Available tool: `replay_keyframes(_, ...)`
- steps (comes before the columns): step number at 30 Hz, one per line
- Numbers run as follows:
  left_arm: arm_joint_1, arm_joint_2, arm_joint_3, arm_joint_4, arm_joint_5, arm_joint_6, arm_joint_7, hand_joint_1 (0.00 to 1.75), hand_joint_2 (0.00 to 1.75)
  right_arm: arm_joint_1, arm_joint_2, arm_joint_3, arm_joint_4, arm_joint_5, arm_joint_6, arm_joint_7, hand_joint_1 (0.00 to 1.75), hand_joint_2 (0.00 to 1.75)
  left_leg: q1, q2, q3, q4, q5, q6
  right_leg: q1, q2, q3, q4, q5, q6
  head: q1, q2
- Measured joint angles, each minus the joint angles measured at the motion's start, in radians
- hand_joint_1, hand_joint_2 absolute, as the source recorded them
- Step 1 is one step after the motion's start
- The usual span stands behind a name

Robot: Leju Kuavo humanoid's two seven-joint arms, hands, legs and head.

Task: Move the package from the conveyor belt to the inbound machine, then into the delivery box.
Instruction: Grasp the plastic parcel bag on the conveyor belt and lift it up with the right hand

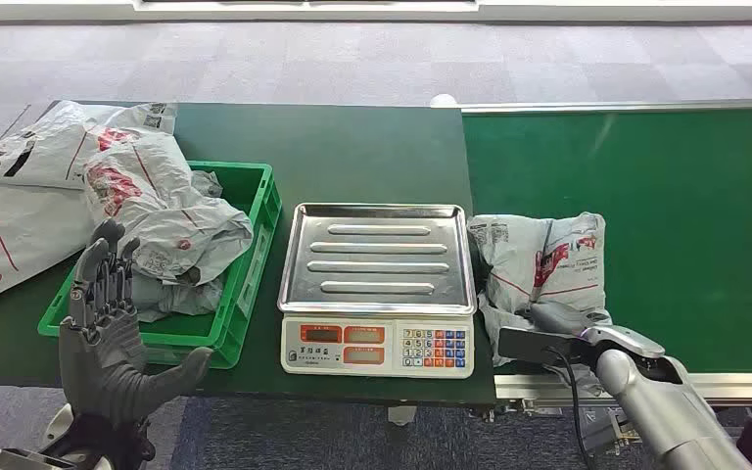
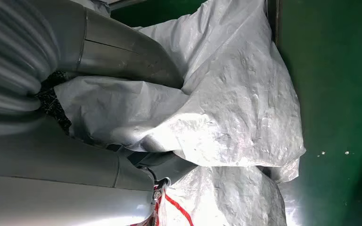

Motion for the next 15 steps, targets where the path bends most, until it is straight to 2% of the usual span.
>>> replay_keyframes(15, 0.0, 0.0, 0.0, 0.0, 0.0, 0.0, 0.0, 0.0, 1.75, 0.0, 0.0, 0.002, -0.002, 0.0, 0.0, 0.0, 1.75, 1.75, 0.0, 0.0, 0.0, 0.0, 0.0, 0.0, 0.0, 0.0, 0.0, 0.0, 0.0, 0.0, 0.0, 0.0)
